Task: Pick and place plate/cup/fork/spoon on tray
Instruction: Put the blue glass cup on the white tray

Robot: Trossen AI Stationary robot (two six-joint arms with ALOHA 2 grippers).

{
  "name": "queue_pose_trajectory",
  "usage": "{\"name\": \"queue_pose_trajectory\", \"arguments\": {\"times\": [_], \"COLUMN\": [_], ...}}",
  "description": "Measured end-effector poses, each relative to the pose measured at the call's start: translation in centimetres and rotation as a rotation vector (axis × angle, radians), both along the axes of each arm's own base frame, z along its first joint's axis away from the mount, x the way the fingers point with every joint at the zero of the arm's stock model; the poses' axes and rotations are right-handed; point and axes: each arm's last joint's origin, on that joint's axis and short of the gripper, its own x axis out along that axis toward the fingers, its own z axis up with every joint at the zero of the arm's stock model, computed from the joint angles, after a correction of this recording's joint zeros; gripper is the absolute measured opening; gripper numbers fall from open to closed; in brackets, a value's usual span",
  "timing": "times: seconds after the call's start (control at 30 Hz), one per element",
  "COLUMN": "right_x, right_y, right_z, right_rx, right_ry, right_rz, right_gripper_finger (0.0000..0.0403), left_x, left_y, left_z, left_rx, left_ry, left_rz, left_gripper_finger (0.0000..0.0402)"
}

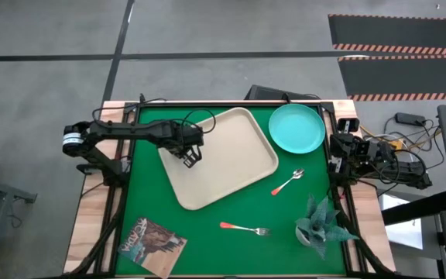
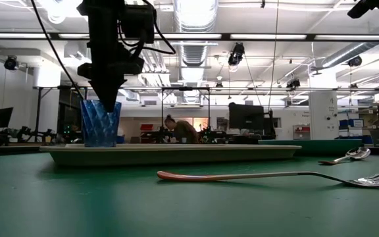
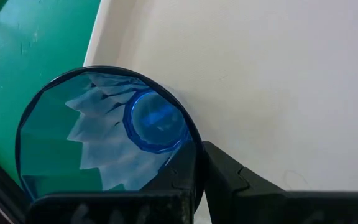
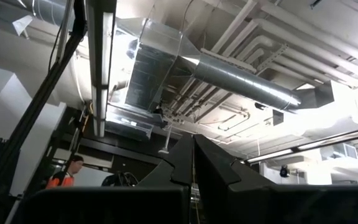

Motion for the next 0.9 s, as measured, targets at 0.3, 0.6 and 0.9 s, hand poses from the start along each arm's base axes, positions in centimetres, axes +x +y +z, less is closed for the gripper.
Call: {"name": "queue_pose_trajectory", "arguments": {"times": [0.3, 0.6, 0.9], "right_x": [0.0, 0.0, 0.0], "right_y": [0.0, 0.0, 0.0], "right_z": [0.0, 0.0, 0.0], "right_rx": [0.0, 0.0, 0.001], "right_ry": [0.0, 0.0, 0.0], "right_rz": [0.0, 0.002, 0.002], "right_gripper_finger": [0.0009, 0.0009, 0.0009], "left_x": [-0.23, -0.42, -0.42], "left_y": [-0.07, -0.1, -0.1], "left_z": [-0.05, -0.09, -0.1], "left_rx": [-0.012, -0.016, -0.016], "left_ry": [0.022, 0.04, 0.04], "left_rz": [0.002, 0.009, 0.01], "left_gripper_finger": [0.0004, 0.0004, 0.0004]}}
